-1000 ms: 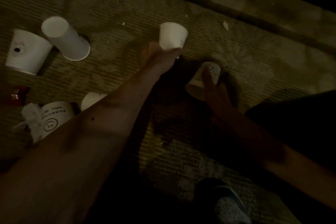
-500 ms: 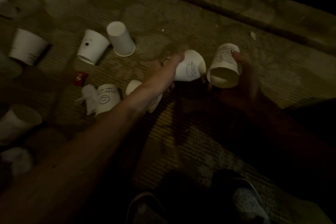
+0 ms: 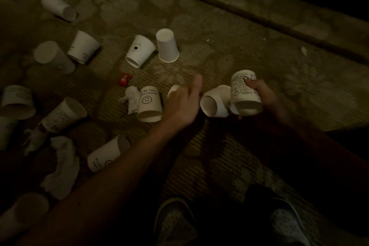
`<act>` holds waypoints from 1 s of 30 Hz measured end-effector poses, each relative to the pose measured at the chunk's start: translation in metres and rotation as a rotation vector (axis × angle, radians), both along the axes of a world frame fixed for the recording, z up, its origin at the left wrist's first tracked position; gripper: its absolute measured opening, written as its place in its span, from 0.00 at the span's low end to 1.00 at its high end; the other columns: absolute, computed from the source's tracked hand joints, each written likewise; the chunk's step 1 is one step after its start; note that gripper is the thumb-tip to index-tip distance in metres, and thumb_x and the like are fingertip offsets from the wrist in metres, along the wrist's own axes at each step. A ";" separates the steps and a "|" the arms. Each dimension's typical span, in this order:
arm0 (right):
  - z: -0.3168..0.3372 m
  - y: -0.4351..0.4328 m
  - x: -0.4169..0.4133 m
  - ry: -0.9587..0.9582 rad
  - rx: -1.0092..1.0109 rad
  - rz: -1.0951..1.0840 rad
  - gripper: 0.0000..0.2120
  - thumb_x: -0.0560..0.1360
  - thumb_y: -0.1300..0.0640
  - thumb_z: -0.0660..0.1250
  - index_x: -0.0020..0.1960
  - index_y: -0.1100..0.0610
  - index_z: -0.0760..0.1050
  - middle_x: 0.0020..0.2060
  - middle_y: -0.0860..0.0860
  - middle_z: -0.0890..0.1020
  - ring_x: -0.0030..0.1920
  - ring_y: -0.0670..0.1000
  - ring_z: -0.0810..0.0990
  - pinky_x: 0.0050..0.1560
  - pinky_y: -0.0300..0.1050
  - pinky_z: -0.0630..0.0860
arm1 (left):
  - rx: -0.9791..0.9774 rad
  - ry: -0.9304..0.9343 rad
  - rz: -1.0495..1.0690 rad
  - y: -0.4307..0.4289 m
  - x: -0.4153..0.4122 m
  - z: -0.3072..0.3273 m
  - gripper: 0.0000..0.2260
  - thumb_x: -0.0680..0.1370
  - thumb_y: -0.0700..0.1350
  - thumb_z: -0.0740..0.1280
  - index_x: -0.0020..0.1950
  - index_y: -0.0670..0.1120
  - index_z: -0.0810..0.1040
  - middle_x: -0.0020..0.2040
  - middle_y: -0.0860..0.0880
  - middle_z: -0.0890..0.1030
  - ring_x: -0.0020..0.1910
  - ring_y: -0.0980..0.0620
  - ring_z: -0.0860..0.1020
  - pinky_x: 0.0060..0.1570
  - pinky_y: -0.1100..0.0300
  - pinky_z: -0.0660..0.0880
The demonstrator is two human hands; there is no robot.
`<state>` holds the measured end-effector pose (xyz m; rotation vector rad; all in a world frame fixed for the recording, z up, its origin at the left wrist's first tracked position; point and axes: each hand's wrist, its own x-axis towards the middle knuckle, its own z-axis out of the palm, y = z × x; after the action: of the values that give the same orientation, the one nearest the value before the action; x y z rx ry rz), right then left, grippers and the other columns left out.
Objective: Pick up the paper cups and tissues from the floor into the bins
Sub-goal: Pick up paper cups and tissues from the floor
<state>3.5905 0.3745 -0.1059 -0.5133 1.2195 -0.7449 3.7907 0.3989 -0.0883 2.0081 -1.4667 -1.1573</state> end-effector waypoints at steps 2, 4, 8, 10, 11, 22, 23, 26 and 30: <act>0.002 0.002 0.003 -0.004 0.008 0.004 0.17 0.79 0.48 0.59 0.50 0.62 0.76 0.32 0.57 0.84 0.28 0.54 0.83 0.24 0.41 0.76 | -0.165 -0.027 0.141 -0.007 0.012 0.003 0.27 0.81 0.65 0.49 0.58 0.48 0.79 0.55 0.48 0.80 0.54 0.50 0.77 0.52 0.54 0.69; 0.002 0.005 0.003 -0.025 0.001 -0.006 0.16 0.79 0.48 0.60 0.51 0.60 0.76 0.34 0.57 0.85 0.30 0.53 0.83 0.25 0.42 0.77 | -0.193 -0.111 0.167 -0.015 0.023 -0.003 0.25 0.80 0.66 0.52 0.61 0.49 0.76 0.59 0.47 0.77 0.58 0.49 0.76 0.51 0.54 0.67; -0.001 0.010 0.008 -0.012 0.003 -0.030 0.14 0.78 0.48 0.62 0.49 0.59 0.78 0.36 0.56 0.86 0.33 0.53 0.85 0.29 0.42 0.79 | 0.006 -0.341 0.104 -0.026 0.033 -0.019 0.32 0.78 0.68 0.55 0.70 0.46 0.71 0.72 0.42 0.68 0.67 0.41 0.70 0.60 0.46 0.69; -0.001 0.012 0.010 -0.025 0.028 -0.040 0.14 0.77 0.48 0.64 0.52 0.59 0.79 0.41 0.57 0.86 0.37 0.54 0.86 0.33 0.45 0.82 | 0.057 -0.397 0.062 -0.030 0.029 -0.025 0.33 0.78 0.68 0.56 0.70 0.43 0.71 0.74 0.40 0.65 0.68 0.40 0.69 0.60 0.46 0.69; -0.002 0.014 0.010 -0.024 0.028 -0.045 0.15 0.76 0.48 0.66 0.54 0.59 0.79 0.44 0.57 0.86 0.41 0.55 0.86 0.37 0.47 0.83 | 0.073 -0.401 0.047 -0.030 0.028 -0.028 0.34 0.77 0.68 0.57 0.70 0.43 0.71 0.73 0.40 0.66 0.68 0.40 0.70 0.59 0.46 0.70; -0.010 0.019 0.000 0.081 0.097 -0.090 0.21 0.73 0.47 0.70 0.60 0.60 0.78 0.49 0.59 0.85 0.49 0.58 0.85 0.60 0.57 0.77 | -0.017 0.054 0.230 -0.011 0.025 -0.046 0.27 0.71 0.63 0.73 0.57 0.41 0.78 0.51 0.45 0.82 0.51 0.46 0.80 0.48 0.51 0.79; -0.007 0.019 0.001 0.087 0.105 -0.096 0.20 0.74 0.47 0.70 0.59 0.60 0.78 0.48 0.59 0.86 0.47 0.57 0.85 0.58 0.56 0.78 | -0.021 0.083 0.262 -0.008 0.024 -0.047 0.24 0.70 0.62 0.73 0.52 0.43 0.79 0.47 0.47 0.82 0.46 0.49 0.81 0.41 0.55 0.78; 0.008 0.020 0.001 0.149 0.074 -0.079 0.18 0.74 0.46 0.70 0.54 0.58 0.78 0.44 0.58 0.86 0.42 0.56 0.85 0.46 0.50 0.82 | -0.069 0.111 0.355 -0.003 0.018 -0.038 0.17 0.70 0.62 0.74 0.42 0.51 0.73 0.40 0.53 0.78 0.38 0.57 0.77 0.30 0.62 0.69; 0.061 0.021 -0.006 0.260 -0.077 0.013 0.23 0.73 0.38 0.66 0.58 0.53 0.75 0.45 0.55 0.86 0.35 0.51 0.82 0.30 0.42 0.74 | -0.189 0.251 0.430 -0.008 0.010 0.003 0.15 0.70 0.59 0.74 0.44 0.52 0.74 0.42 0.53 0.80 0.42 0.56 0.79 0.36 0.59 0.75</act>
<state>3.5849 0.3954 -0.0444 -0.6977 1.4306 -0.7321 3.8009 0.3908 -0.0857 1.8465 -0.9245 -0.9992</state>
